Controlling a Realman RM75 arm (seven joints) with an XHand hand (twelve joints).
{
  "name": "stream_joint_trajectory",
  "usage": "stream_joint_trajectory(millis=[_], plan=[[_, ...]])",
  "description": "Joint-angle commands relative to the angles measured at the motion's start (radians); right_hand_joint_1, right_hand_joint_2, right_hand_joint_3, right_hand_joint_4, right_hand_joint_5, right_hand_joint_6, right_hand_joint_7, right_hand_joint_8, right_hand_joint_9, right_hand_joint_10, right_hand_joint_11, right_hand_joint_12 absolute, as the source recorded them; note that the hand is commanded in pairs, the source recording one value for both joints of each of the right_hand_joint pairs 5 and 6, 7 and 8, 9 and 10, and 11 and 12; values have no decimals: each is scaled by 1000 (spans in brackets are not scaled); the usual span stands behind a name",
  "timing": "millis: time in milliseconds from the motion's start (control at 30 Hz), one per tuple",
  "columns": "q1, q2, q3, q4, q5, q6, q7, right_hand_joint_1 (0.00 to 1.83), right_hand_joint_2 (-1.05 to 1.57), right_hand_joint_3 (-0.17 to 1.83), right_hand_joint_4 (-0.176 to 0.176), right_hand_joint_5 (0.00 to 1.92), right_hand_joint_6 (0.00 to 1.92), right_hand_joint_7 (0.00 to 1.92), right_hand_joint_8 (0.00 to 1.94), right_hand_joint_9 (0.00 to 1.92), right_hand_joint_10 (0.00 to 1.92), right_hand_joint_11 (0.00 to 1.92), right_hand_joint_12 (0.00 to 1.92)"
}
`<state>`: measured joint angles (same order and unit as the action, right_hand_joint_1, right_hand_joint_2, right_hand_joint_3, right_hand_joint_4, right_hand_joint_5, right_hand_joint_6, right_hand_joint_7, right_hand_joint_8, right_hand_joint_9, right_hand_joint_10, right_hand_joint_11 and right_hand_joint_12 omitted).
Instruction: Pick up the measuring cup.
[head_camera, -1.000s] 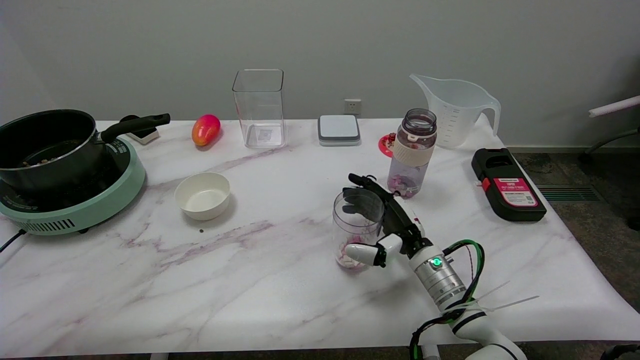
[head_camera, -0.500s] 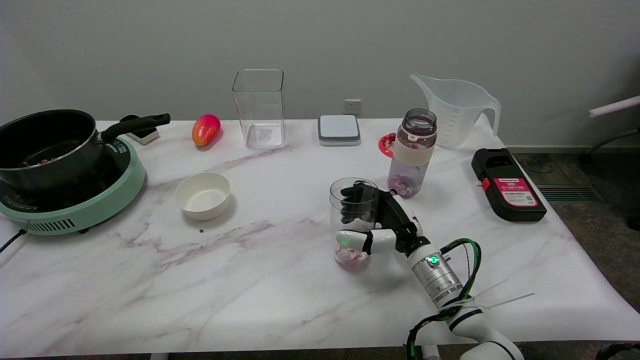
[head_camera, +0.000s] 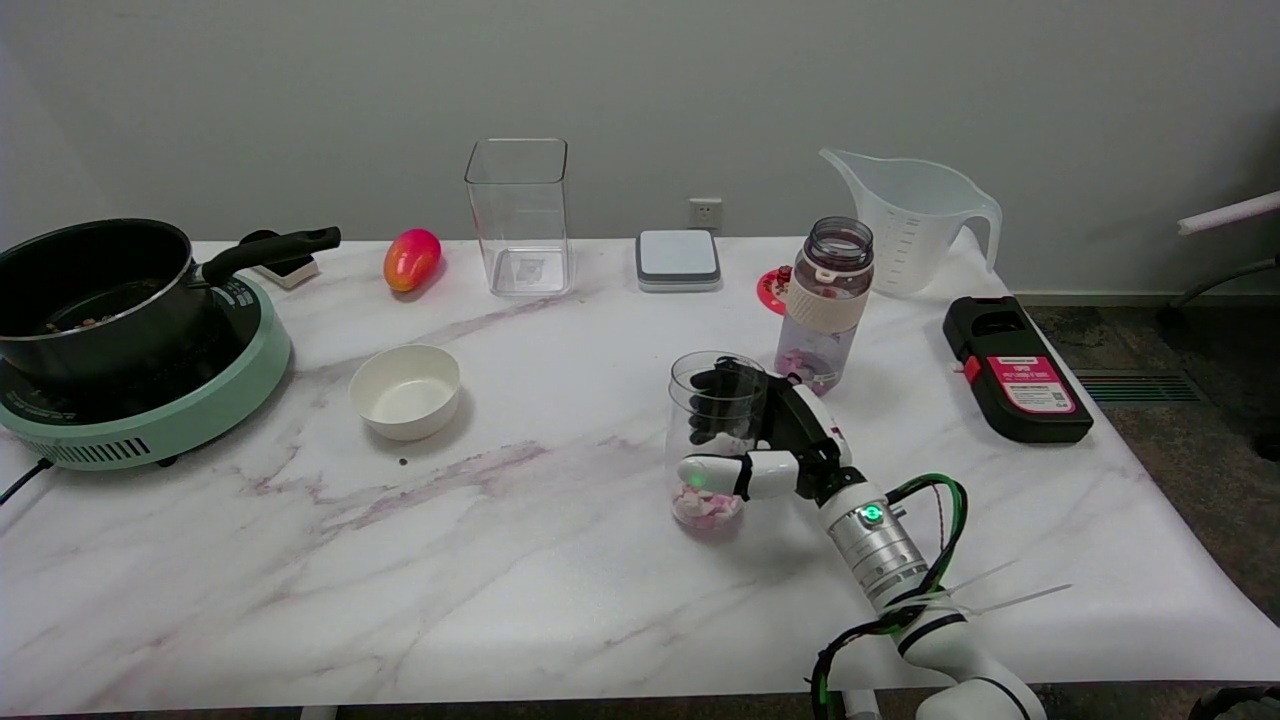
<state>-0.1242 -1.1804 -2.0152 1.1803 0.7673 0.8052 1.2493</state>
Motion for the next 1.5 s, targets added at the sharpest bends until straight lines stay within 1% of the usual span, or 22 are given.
stream_joint_trajectory(millis=[33, 167, 433, 567, 700, 800, 867, 933, 967, 1067, 1267, 1500], plan=[[6, -6, 27, 15, 18, 1, -54, 1391, 918, 510, 0, 903, 903, 1209, 1209, 1197, 1197, 1029, 1029], [8, -8, 27, 13, 18, 3, -72, 1428, 926, 522, 0, 920, 920, 1219, 1219, 1207, 1207, 1039, 1039], [8, -18, 27, 23, 22, 54, -133, 1420, 945, 527, 0, 937, 937, 1229, 1229, 1216, 1216, 1049, 1049], [8, -19, 25, 39, 53, 90, -146, 1395, 1009, 535, 0, 967, 967, 1252, 1252, 1239, 1239, 1071, 1071], [7, -17, 26, 39, 54, 104, -147, 1363, 1074, 595, 0, 1093, 1093, 1341, 1341, 1334, 1334, 1156, 1156], [5, -17, 25, 38, 60, 124, -137, 1336, 1174, 565, 0, 1232, 1232, 1459, 1459, 1443, 1443, 1238, 1238], [2, -15, 17, 44, 87, 147, -137, 1316, 1261, 508, 0, 1328, 1328, 1539, 1539, 1538, 1538, 1307, 1307], [-5, -13, 16, 53, 103, 157, -137, 1292, 1327, 455, 0, 1409, 1409, 1593, 1593, 1585, 1585, 1345, 1345], [-8, -12, 16, 58, 104, 160, -137, 1257, 1408, 377, 0, 1510, 1510, 1647, 1647, 1625, 1625, 1383, 1383], [-19, -9, 16, 67, 115, 171, -136, 1195, 1537, 289, 0, 1642, 1642, 1710, 1710, 1680, 1680, 1468, 1468], [-36, -5, 15, 83, 146, 237, -123, 1184, 1571, 233, 0, 1738, 1738, 1753, 1753, 1710, 1710, 1520, 1520], [-72, 15, 23, 128, 149, 301, -96, 1190, 1571, 226, 0, 1772, 1772, 1781, 1781, 1722, 1722, 1529, 1529]])
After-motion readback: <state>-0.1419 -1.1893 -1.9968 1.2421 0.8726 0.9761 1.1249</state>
